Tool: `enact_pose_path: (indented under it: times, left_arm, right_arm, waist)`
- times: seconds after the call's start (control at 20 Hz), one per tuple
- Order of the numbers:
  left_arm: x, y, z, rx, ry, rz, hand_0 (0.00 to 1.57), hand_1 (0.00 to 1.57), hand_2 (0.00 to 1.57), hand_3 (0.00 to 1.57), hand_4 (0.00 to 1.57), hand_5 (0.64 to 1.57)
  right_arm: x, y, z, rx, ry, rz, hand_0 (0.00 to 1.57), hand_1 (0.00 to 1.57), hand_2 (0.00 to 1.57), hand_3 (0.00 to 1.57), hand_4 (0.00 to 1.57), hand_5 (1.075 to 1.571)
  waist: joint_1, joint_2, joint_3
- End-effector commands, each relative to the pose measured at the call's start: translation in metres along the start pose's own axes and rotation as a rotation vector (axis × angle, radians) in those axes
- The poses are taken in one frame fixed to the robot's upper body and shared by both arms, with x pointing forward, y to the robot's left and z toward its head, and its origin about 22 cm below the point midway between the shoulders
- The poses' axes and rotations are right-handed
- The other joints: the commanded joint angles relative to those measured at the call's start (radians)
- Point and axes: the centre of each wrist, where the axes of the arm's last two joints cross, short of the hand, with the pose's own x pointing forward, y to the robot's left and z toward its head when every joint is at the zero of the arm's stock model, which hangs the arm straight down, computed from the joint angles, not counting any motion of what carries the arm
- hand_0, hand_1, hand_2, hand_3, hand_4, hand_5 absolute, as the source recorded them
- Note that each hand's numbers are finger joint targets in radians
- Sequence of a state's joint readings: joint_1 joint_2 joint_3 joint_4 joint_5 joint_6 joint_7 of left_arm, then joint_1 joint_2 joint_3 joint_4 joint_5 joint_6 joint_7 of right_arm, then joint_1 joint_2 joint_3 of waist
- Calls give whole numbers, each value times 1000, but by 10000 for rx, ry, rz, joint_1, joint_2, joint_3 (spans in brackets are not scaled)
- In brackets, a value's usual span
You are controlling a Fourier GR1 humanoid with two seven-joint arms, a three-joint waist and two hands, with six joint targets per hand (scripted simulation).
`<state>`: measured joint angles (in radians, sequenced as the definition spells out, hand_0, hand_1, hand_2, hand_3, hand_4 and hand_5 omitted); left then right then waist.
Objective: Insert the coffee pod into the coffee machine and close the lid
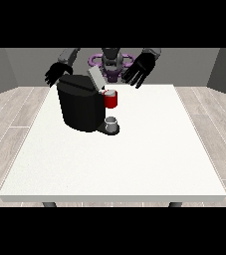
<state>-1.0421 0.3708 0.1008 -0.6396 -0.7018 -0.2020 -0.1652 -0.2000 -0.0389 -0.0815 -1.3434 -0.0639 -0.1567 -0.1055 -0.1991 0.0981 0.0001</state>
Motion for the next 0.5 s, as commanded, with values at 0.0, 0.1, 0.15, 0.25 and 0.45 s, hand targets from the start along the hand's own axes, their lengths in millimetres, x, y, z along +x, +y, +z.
enact_pose_path:
  times: [0.0, 0.1, 0.15, 0.25, 0.45]
  left_arm:
    - [-6, -28, 2, 132, 35, 2470, 0, 0, 0, 0, 0, 1571]
    - [-15, -39, 6, 609, -150, 3925, 0, 0, 0, 0, 79, 1571]
    - [-32, -65, 17, 488, -65, 4783, 0, 0, 0, 0, 249, 1571]
    - [-41, -81, 22, 600, 225, 5939, 0, 0, 0, 0, 237, 1571]
    - [-53, -139, 45, -147, 517, 7150, 0, 0, 0, 0, 0, 1571]
  right_arm:
    - [-11, -14, 8, -644, 472, 42, 0, 0, 0, 0, 398, 1571]
    - [-8, -19, 10, -455, 576, 2, 0, 0, 0, 0, 399, 1571]
    - [-15, -22, 18, -532, 679, 73, 0, 0, 0, 0, 445, 1571]
    - [-6, -13, 17, -490, 654, 350, 0, 0, 0, 0, 492, 1571]
    - [-8, -52, 20, -182, 861, 923, 0, 0, 0, 0, 390, 1571]
  waist:
    - [566, -867, -5]
    - [639, -1245, -13]
    - [916, -1522, -19]
    - [951, -1912, -23]
    - [1900, -2850, -6]
